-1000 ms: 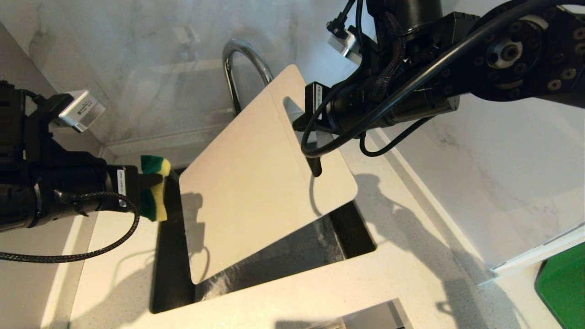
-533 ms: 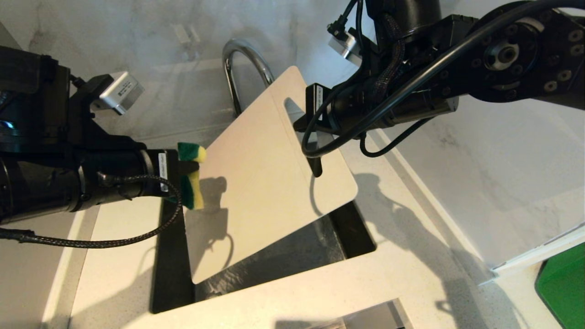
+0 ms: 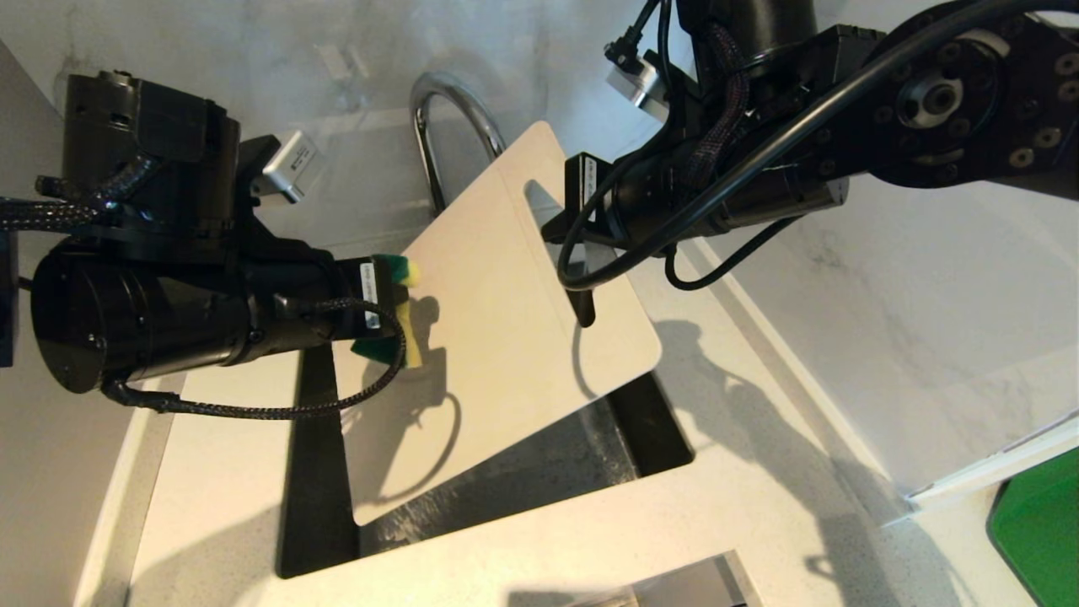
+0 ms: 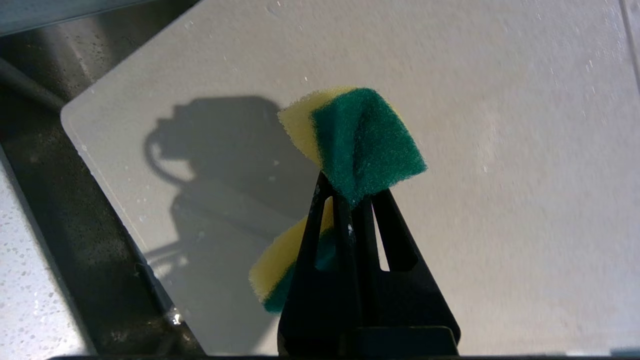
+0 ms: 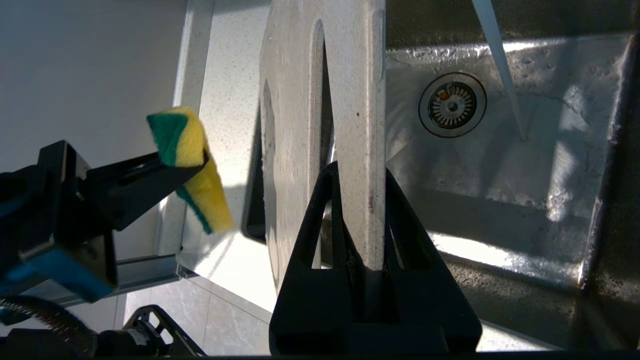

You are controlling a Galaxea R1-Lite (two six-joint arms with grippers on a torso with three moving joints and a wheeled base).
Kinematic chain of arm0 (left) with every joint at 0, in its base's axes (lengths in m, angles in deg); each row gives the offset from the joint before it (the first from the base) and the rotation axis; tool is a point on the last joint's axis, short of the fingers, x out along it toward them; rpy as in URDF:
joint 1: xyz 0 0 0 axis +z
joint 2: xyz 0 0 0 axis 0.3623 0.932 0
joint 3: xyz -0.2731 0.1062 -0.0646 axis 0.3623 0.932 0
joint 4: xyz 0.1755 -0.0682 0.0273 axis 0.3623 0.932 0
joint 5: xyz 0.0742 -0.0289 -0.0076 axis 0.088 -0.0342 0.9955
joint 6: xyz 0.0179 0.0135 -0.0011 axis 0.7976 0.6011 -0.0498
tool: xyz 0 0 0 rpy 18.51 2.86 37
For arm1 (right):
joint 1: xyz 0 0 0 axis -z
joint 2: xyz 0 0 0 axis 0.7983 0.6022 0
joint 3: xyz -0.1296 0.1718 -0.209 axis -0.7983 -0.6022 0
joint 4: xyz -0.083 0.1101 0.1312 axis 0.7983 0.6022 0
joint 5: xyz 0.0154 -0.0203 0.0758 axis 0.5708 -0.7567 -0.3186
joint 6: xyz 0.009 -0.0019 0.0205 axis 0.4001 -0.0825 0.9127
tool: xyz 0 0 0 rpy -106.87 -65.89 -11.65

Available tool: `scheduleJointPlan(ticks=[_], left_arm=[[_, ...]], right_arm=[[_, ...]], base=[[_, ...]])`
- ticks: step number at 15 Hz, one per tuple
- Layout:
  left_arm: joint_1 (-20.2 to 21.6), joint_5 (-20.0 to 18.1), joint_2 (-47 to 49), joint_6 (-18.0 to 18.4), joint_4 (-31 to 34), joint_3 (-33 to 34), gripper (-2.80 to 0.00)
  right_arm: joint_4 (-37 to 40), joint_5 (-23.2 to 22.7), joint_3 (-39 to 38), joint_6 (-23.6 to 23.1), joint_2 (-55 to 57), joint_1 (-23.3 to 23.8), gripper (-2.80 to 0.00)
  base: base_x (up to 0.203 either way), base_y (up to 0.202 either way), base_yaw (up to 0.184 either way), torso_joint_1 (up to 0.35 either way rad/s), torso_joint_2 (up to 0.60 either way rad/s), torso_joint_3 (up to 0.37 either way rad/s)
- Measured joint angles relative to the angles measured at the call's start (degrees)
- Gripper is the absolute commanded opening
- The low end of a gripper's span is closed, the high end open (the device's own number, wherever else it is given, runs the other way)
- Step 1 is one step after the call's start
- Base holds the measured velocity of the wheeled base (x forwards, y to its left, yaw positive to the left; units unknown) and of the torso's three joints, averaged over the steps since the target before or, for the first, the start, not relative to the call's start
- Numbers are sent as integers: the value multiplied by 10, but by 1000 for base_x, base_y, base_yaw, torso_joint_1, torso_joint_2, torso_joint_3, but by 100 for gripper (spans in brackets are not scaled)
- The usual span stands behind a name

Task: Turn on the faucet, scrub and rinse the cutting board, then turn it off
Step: Scrub the cutting board underwater

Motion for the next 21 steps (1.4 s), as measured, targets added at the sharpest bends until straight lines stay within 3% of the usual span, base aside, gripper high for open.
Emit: scheduleJointPlan(ticks=[12, 21], left_arm=[[22, 13, 65, -31, -1, -48, -280], [87, 10, 67, -46, -6, 22, -280]], right_arm=[[10, -1, -3, 0, -24, 0, -280], [14, -1, -5, 0, -37, 0, -280]], base=[[0, 0, 0, 0, 0, 0], [0, 0, 0, 0, 0, 0]])
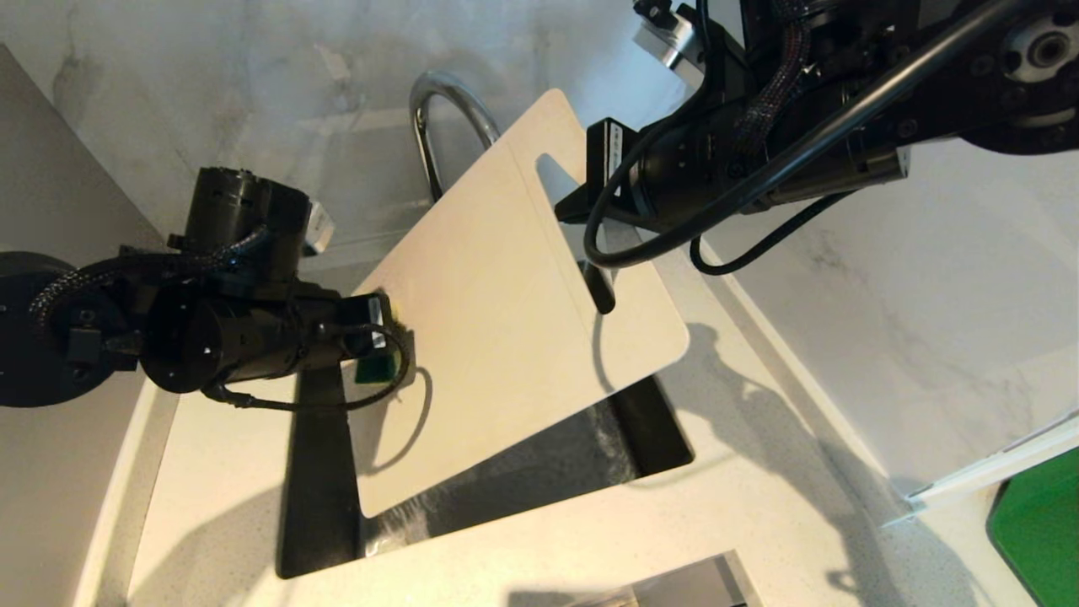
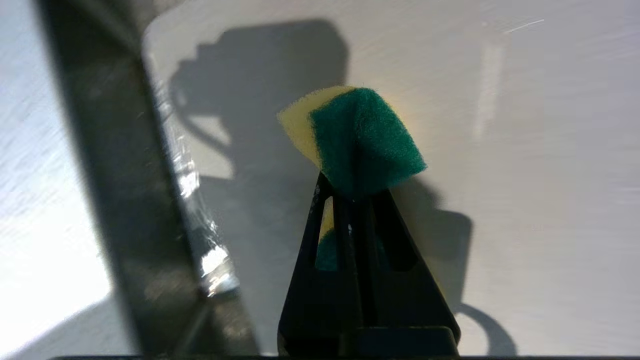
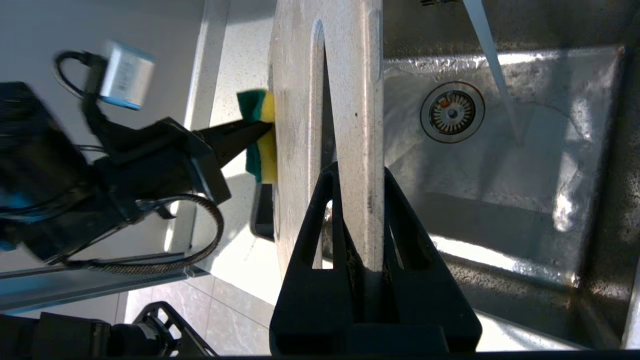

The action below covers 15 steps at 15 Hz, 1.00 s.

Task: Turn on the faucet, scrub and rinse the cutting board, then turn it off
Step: Scrub the cutting board underwater

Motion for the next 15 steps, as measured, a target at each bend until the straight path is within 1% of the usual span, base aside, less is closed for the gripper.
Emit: scheduleJointPlan(ticks=[3, 8, 10, 11, 12, 14, 15], left_arm=[[33, -14, -5, -12, -31, 48, -280], [105, -47, -19, -13, -83, 127, -280], [140, -77, -34, -12, -91, 149, -280], [154, -101, -46, -10, -92, 153, -280], [162, -114, -57, -6, -91, 149, -280], [166, -117, -74, -2, -77, 120, -280], [163, -117, -82, -1, -60, 100, -280]], right_arm=[[0, -1, 0, 0, -3, 0, -280], [0, -2, -6, 0, -12, 0, -280], [0, -2, -13, 0, -15, 0, -280], [-1, -2, -16, 0, -16, 0, -280], [0, -2, -19, 0, -16, 0, -280], [-2, -2, -26, 0, -16, 0, -280], [-1, -2, -31, 0, -16, 0, -280]], base=[[0, 0, 0, 0, 0, 0], [0, 0, 0, 0, 0, 0], [0, 0, 0, 0, 0, 0], [0, 0, 0, 0, 0, 0], [0, 0, 0, 0, 0, 0], [0, 0, 0, 0, 0, 0], [0, 0, 0, 0, 0, 0]])
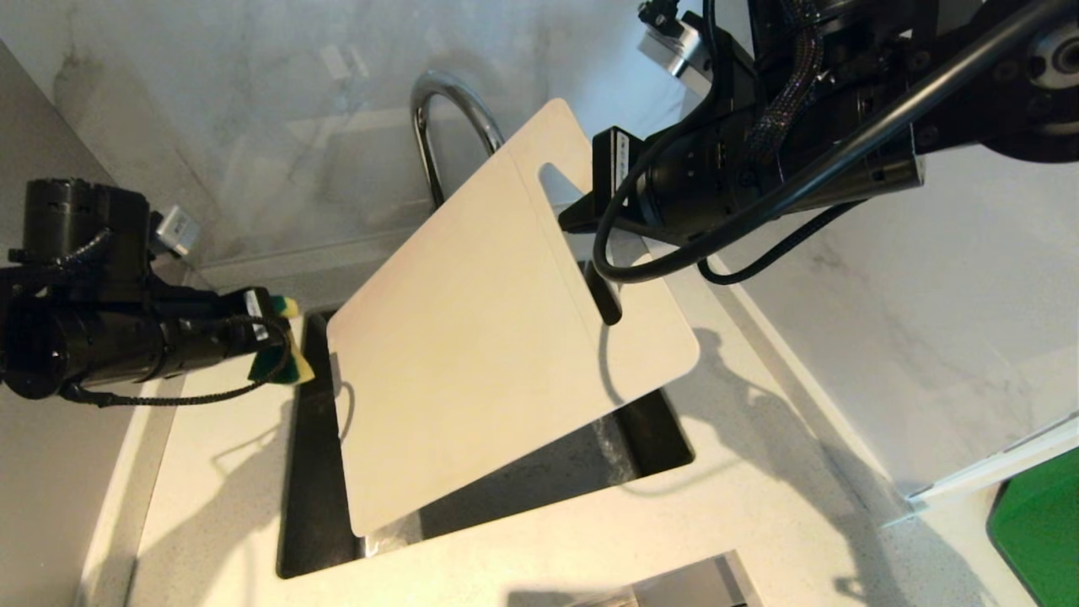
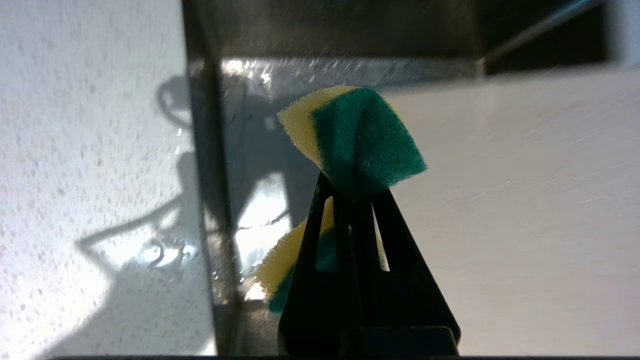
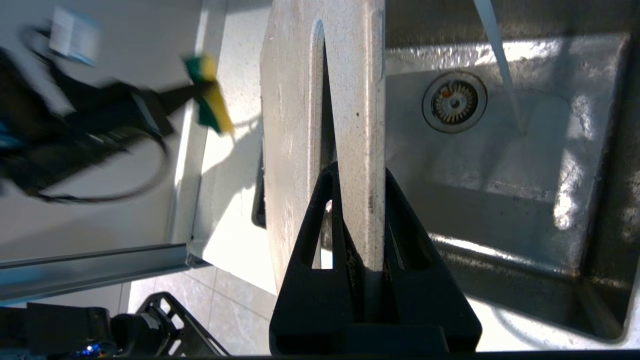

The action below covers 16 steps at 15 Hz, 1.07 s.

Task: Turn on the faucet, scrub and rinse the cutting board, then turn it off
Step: Scrub the cutting board underwater

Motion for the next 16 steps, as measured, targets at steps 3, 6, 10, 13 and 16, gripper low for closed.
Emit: scheduleJointPlan(ticks=[3, 6, 10, 13, 16], left_arm=[[-40, 9, -15, -1, 57, -63, -280], [-95, 44, -6, -2, 69, -100, -280], [-151, 85, 43, -2, 69, -145, -280], [-164, 91, 87, -5, 66, -167, -280], [-152, 91, 101, -15, 65, -153, -280]], right_arm=[[-1, 0, -12, 0, 0, 0, -280], [-2, -1, -14, 0, 4, -5, -280], [-2, -2, -14, 1, 5, -8, -280], [-2, -2, -13, 1, 3, -8, -280], [-1, -1, -12, 1, 0, -8, -280]], base=[[0, 0, 0, 0, 0, 0], [0, 0, 0, 0, 0, 0], [0, 0, 0, 0, 0, 0], [0, 0, 0, 0, 0, 0], [0, 0, 0, 0, 0, 0]])
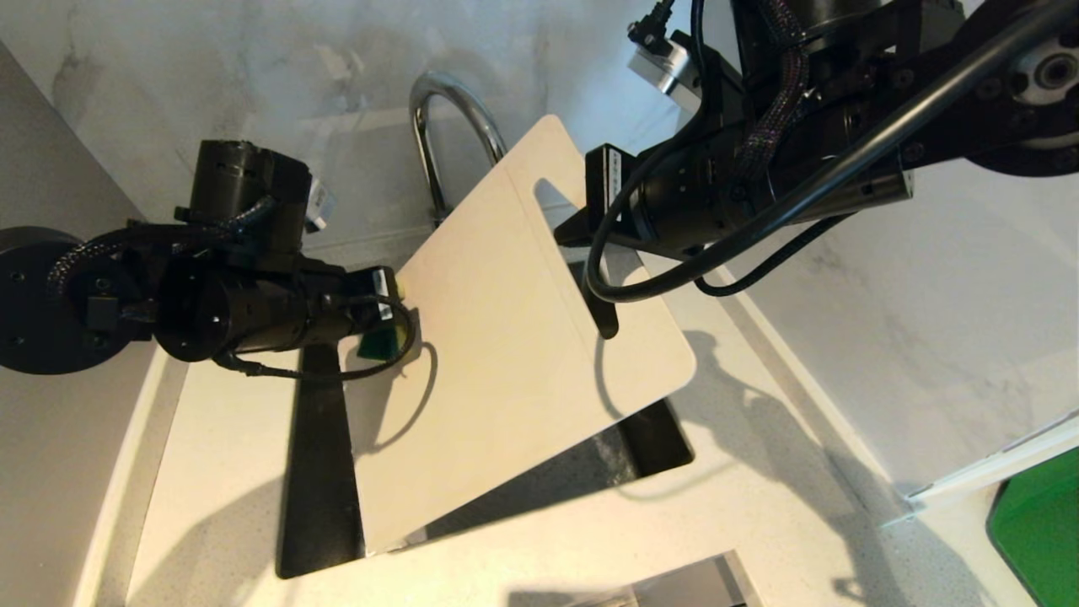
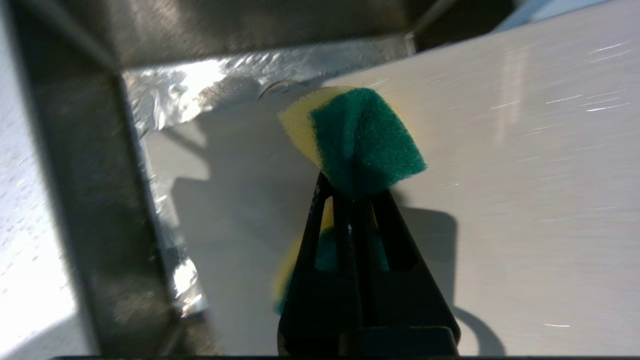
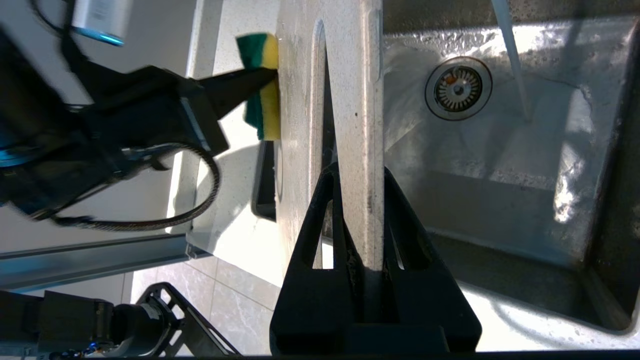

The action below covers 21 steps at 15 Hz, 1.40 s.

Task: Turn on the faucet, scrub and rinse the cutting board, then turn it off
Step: Scrub the cutting board underwater

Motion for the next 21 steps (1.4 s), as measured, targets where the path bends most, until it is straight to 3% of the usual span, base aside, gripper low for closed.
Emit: scheduleJointPlan(ticks=[7, 11, 14, 18, 21], left_arm=[[59, -23, -20, -2, -36, 110, -280], [119, -59, -51, 2, -72, 178, -280], [140, -69, -86, 11, -69, 185, -280], [118, -68, -128, 22, -15, 116, -280], [37, -47, -144, 13, 51, 58, -280]], right_arm=[[-1, -1, 3, 0, -8, 0, -280], [-1, -1, 1, 0, -10, 0, -280], [-1, -1, -1, 0, -10, 0, -280], [-1, -1, -4, 0, -9, 0, -280], [-1, 0, -2, 0, -6, 0, -280]], base=[[0, 0, 0, 0, 0, 0], [0, 0, 0, 0, 0, 0], [0, 0, 0, 0, 0, 0], [0, 0, 0, 0, 0, 0], [0, 0, 0, 0, 0, 0]])
